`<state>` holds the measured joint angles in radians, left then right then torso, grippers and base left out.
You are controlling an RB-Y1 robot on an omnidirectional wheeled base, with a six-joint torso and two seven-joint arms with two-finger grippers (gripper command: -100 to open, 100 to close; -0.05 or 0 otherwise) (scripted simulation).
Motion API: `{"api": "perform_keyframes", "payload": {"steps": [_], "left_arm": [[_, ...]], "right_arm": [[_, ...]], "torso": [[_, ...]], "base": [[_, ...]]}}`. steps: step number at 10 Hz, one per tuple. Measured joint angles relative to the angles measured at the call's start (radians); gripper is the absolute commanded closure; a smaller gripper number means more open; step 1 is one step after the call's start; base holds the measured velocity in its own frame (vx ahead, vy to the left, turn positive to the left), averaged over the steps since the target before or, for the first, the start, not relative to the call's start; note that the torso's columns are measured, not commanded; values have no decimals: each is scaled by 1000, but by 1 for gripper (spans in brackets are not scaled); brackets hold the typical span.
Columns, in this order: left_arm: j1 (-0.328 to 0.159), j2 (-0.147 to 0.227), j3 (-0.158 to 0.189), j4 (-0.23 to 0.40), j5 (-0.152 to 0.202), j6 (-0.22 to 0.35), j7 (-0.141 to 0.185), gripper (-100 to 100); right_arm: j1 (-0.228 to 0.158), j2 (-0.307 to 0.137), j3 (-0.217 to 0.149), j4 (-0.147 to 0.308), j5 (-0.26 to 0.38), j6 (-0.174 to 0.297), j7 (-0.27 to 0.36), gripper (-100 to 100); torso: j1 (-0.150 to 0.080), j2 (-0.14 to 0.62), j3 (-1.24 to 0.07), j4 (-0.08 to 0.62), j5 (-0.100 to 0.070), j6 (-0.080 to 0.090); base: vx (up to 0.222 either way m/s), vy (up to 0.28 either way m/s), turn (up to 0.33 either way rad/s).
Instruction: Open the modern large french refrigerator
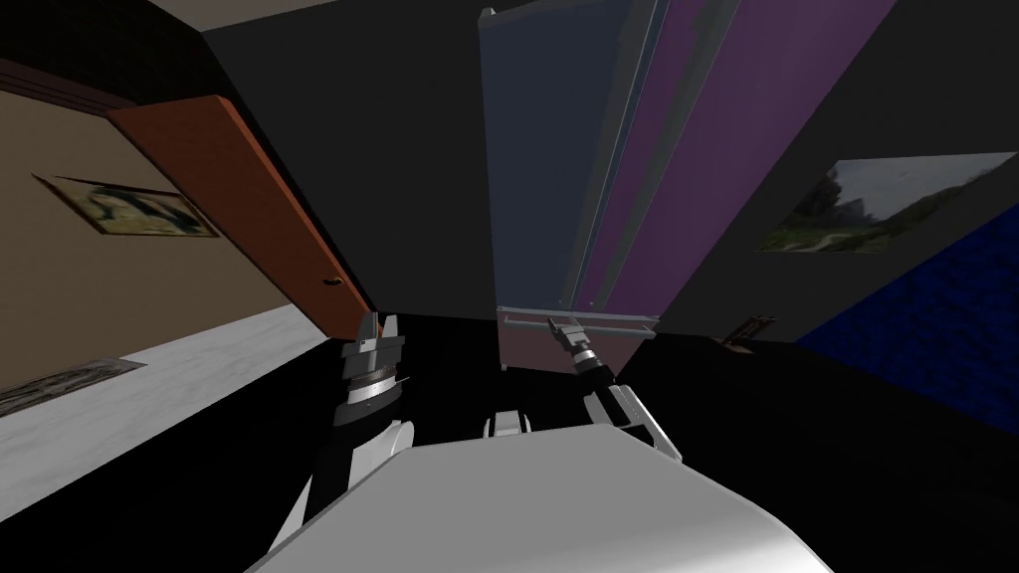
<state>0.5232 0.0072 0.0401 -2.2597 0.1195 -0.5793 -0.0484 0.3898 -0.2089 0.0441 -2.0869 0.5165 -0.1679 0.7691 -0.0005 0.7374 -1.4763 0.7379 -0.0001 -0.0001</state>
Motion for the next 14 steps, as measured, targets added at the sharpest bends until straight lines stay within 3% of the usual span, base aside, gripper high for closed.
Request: {"api": "perform_keyframes", "payload": {"steps": [14], "left_arm": [[0, 0, 0, 0, 0, 0, 0, 0]], "right_arm": [[-70, 20, -39, 122, 169, 158, 355, -100]], "torso": [[1, 0, 0, 0, 0, 0]], "base": [[35, -42, 53]]}}
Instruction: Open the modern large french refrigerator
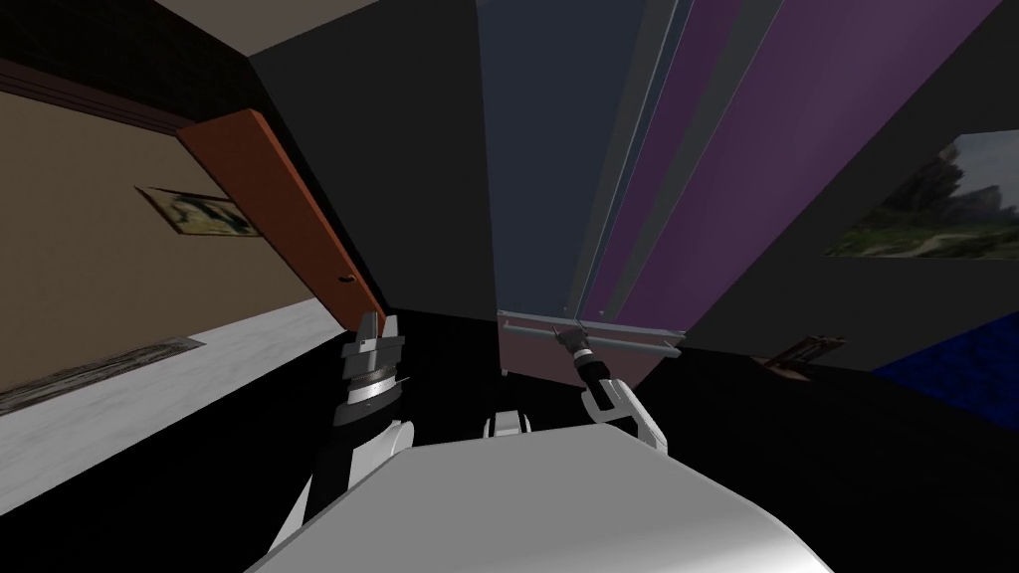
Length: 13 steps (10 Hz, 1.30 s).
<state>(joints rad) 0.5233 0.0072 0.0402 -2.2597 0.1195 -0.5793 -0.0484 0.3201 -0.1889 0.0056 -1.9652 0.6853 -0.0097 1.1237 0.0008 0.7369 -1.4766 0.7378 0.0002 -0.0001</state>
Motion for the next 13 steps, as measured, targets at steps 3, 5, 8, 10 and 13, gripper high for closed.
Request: {"api": "perform_keyframes", "payload": {"steps": [3, 5, 8, 10, 13], "left_arm": [[0, 0, 0, 0, 0, 0, 0, 0], [0, 0, 0, 0, 0, 0, 0, 0], [0, 0, 0, 0, 0, 0, 0, 0], [0, 0, 0, 0, 0, 0, 0, 0], [0, 0, 0, 0, 0, 0, 0, 0]], "right_arm": [[-17, 14, -13, 32, 41, 29, 76, -100], [-28, 20, -24, 52, 61, 44, 123, -100], [-46, 34, -35, 78, 96, 76, 195, -100], [-63, 50, -50, 106, 123, 95, 252, -100], [-86, 87, -66, 139, 159, 124, 324, -100]], "torso": [[-3, 0, 0, 0, -1, 0], [0, 2, 1, 0, 0, 0], [0, 2, 1, 1, 0, 0], [-1, 0, 0, 0, 0, 0], [0, 1, 1, 0, 0, 0]], "base": [[45, -68, 43], [39, -75, 43], [25, -69, 34], [44, -83, 34], [38, -68, 31]]}}
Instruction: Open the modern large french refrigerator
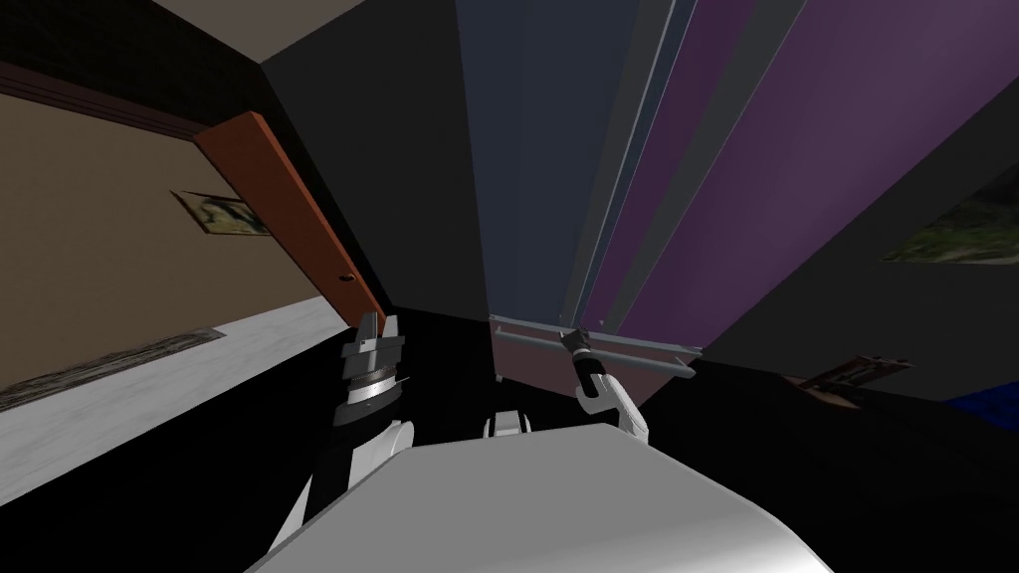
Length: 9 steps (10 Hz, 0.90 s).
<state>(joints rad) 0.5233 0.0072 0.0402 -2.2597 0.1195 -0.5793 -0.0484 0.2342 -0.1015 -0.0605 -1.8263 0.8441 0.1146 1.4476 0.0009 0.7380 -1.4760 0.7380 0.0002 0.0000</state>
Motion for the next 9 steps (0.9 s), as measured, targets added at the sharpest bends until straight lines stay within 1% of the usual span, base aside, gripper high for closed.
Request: {"api": "perform_keyframes", "payload": {"steps": [2, 3, 4, 5, 6, 7, 8, 9], "left_arm": [[0, 0, 0, 0, 0, 0, 0, 0], [0, 0, 0, 0, 0, 0, 0, 0], [0, 0, 0, 0, 0, 0, 0, 0], [0, 0, 0, 0, 0, 0, 0, 0], [0, 0, 0, 0, 0, 0, 0, 0], [0, 0, 0, 0, 0, 0, 0, 0], [0, -1, 0, 0, 0, 0, 0, 0], [0, -1, -1, 0, 0, 0, 0, 0]], "right_arm": [[-8, 41, -9, 15, 19, 11, 37, -100], [-9, 43, -10, 16, 20, 13, 41, -100], [-9, 43, -10, 15, 20, 13, 40, 100], [-9, 42, -10, 15, 20, 13, 40, 100], [-8, 48, -20, 14, 23, 14, 40, 100], [2, 50, -28, 3, 24, 23, 38, 100], [4, 55, -39, 1, 28, 26, 38, 100], [4, 62, -49, -1, 32, 26, 37, 100]], "torso": [[0, 1, 0, 0, 0, 0], [1, 1, 1, 0, 0, 0], [1, 1, 1, 0, 0, 0], [0, 1, 0, 0, 0, 0], [5, 0, 0, 0, 1, 0], [9, 3, 1, 2, 3, 0], [9, 3, 2, 2, 3, -4], [6, 1, 1, 1, 2, -3]], "base": [[23, -34, 15], [0, 0, 0], [0, 0, 0], [-2, 85, -134], [-9, 187, -180], [-20, 213, -108], [-25, 235, -125], [-21, 282, -185]]}}
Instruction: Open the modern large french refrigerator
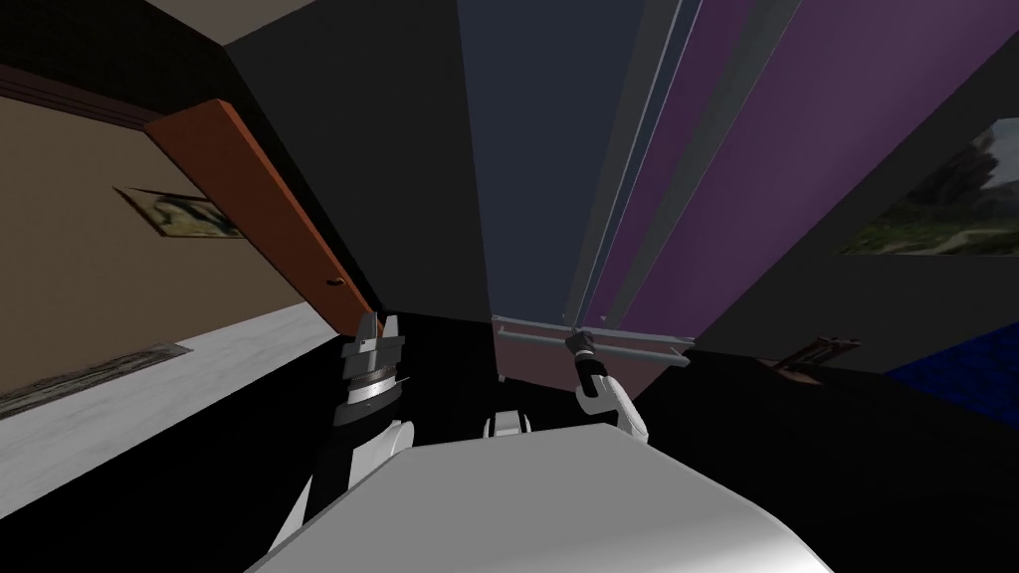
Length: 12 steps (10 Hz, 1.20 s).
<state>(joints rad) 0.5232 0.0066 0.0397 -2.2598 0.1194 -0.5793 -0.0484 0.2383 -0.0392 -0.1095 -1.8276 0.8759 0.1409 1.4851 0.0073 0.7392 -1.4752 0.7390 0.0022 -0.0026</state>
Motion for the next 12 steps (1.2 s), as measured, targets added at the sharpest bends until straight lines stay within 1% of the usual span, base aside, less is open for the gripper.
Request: {"api": "perform_keyframes", "payload": {"steps": [1, 2, 3, 4, 6, 7, 8, 9, 12], "left_arm": [[0, 0, 0, 0, 0, 0, 0, 0], [0, 0, 0, 0, 0, 0, 0, 0], [0, 0, 0, 0, 0, 0, 0, 0], [0, 0, 0, 0, 0, 0, 0, 0], [0, 0, 0, 0, 0, 0, 0, 0], [0, 0, 0, 0, 0, 0, 0, 0], [0, 0, 0, 0, 0, 0, 0, 0], [0, 1, 0, 0, 0, 0, 0, 0], [0, 1, 1, 0, 0, 0, 0, 0]], "right_arm": [[0, 12, -14, -2, 7, -2, -1, 100], [8, 23, -26, -12, 13, 0, -1, 100], [10, 40, -49, -10, 24, -6, -2, 100], [14, 43, -61, -18, 26, 0, -3, 100], [18, 72, -93, -25, 44, 3, -3, 100], [18, 81, -112, -26, 51, 4, -5, 100], [19, 82, -114, -26, 51, 4, -5, -100], [21, 63, -114, -27, 53, 2, -5, -100], [15, -27, -105, -27, 47, 13, -5, -100]], "torso": [[-2, -2, -1, -1, -1, 2], [-5, -2, -2, -1, -1, 2], [-8, -2, -1, -1, -2, 3], [-6, -1, -1, -1, -2, 2], [-10, -2, -1, -1, -3, 3], [-8, -1, -1, -1, -3, 3], [-16, -3, -2, -1, -4, 2], [-19, -3, -2, -2, -5, 3], [-8, -2, -1, -1, -2, 3]], "base": [[-16, 306, -175], [-34, 292, -166], [-38, 329, -167], [-52, 328, -188], [-46, 287, -188], [-32, 144, -42], [-6, 21, 28], [-2, -23, 21], [5, -62, 34]]}}
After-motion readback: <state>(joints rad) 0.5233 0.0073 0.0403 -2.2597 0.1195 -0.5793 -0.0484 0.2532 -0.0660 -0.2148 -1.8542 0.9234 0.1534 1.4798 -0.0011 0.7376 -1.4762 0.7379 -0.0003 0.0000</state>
